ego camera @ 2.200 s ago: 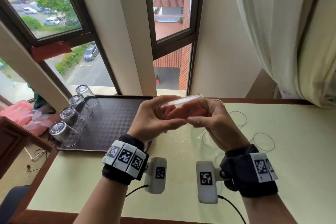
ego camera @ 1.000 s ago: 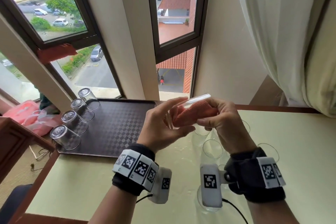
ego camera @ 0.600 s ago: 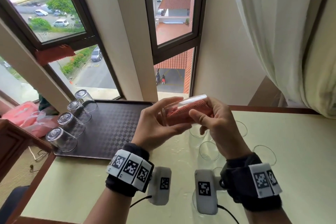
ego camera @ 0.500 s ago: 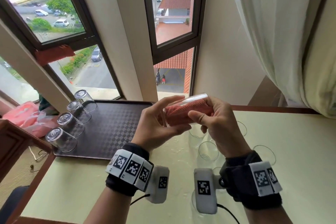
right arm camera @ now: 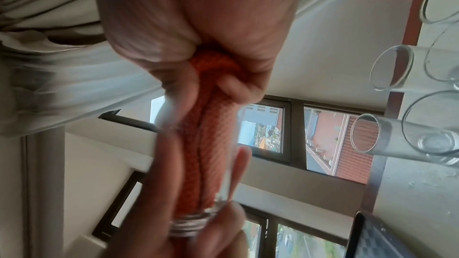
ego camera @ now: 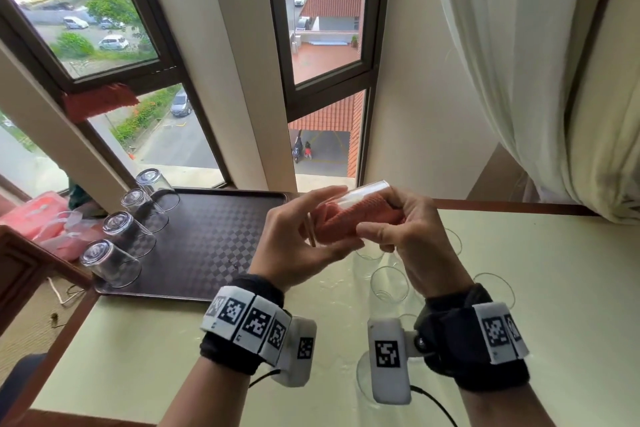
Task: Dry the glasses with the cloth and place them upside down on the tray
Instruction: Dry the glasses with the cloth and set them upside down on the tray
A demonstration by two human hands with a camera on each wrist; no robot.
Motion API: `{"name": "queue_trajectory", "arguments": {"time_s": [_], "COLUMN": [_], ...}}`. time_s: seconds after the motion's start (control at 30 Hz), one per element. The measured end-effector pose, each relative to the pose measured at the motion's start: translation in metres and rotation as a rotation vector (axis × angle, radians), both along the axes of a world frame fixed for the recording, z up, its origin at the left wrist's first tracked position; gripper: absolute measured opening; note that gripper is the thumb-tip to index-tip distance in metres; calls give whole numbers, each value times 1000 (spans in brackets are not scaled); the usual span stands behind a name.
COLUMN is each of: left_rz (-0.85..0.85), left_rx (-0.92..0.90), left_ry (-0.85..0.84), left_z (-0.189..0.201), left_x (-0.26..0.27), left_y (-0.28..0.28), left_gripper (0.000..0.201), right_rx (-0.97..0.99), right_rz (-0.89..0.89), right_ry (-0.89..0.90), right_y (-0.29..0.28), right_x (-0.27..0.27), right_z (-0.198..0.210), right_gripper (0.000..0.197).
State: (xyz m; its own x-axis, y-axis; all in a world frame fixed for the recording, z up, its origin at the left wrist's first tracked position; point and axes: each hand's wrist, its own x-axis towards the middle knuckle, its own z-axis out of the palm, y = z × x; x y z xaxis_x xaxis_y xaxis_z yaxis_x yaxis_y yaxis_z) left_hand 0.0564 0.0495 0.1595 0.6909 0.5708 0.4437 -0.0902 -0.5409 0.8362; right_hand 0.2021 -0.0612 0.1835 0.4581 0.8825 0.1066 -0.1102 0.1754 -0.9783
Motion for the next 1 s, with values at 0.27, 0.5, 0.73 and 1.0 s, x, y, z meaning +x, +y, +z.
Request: {"name": "queue_trajectory", "arguments": {"time_s": [0.27, 0.5, 0.73, 1.0], "left_rz": [-70, -27, -109, 42], "left_rx": [-477, 26, -469, 115], "left_ry": [-24, 53, 115, 108], "left_z": [9, 2, 6, 1], "left_x": [-6, -16, -29, -46], "left_y": [-7, -2, -7, -5], "left_gripper": [71, 74, 79, 73], "right_rx": [110, -21, 4, -40], "right_rz": [5, 42, 48, 60], "right_ry": [-26, 24, -50, 1], "right_y": [-6, -9, -12, -7], "right_x": [-6, -7, -22, -32], "right_z": [-3, -9, -9, -13], "right_gripper": [34, 42, 44, 43]}}
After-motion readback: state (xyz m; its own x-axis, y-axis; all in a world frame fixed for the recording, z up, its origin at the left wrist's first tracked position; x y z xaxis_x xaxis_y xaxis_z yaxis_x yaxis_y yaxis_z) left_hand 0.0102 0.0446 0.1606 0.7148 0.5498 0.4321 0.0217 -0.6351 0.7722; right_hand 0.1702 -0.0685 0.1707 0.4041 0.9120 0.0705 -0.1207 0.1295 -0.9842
